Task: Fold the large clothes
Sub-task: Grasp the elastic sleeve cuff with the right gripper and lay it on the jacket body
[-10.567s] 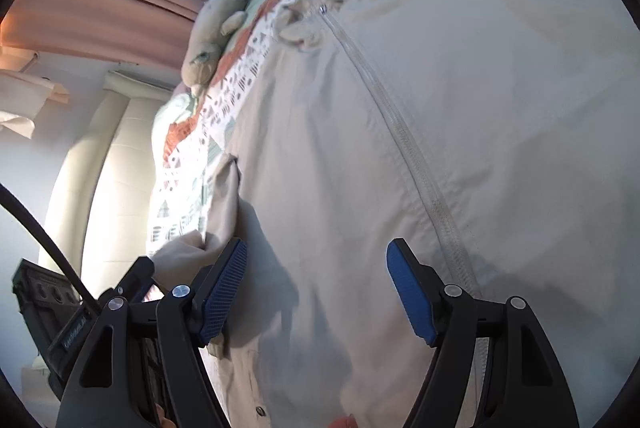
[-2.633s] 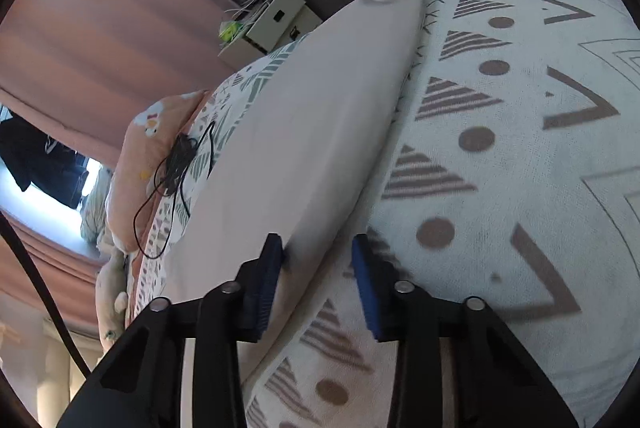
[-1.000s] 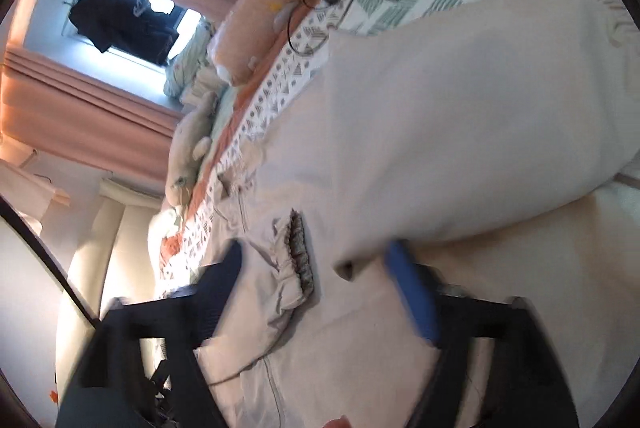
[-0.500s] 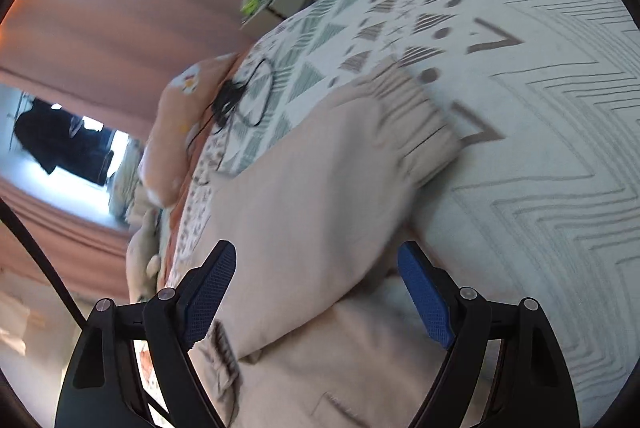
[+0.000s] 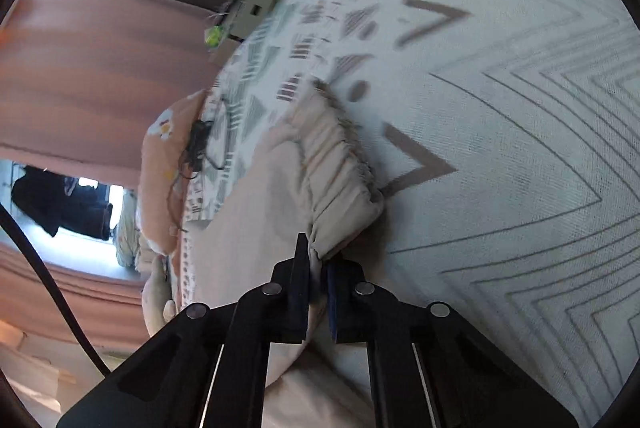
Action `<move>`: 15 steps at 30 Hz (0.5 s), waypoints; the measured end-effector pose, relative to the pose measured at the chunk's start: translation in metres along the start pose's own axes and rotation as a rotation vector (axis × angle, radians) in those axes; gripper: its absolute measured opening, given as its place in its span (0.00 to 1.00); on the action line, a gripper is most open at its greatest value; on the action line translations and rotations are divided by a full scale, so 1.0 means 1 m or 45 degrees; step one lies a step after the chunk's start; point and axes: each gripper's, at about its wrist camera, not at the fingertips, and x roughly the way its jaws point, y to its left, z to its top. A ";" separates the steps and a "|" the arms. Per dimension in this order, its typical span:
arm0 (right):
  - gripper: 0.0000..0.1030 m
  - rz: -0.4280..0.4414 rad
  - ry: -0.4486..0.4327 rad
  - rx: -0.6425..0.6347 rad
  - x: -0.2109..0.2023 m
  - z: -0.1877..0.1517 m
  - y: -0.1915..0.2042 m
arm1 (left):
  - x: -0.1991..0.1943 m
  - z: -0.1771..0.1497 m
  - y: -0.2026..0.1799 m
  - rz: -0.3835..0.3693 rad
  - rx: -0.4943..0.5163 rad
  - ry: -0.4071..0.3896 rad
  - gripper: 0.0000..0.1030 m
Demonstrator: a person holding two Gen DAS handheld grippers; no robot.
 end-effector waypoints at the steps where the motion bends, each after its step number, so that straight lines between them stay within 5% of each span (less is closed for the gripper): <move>1: 0.03 0.016 -0.019 -0.046 -0.004 -0.002 0.008 | -0.003 0.001 0.001 0.001 0.001 -0.004 0.93; 6: 0.03 0.173 -0.089 -0.317 -0.037 -0.029 0.071 | -0.025 0.006 0.014 -0.001 -0.034 -0.049 0.93; 15: 0.03 0.495 -0.031 -0.646 -0.078 -0.113 0.178 | -0.059 0.007 0.040 -0.005 -0.062 -0.088 0.93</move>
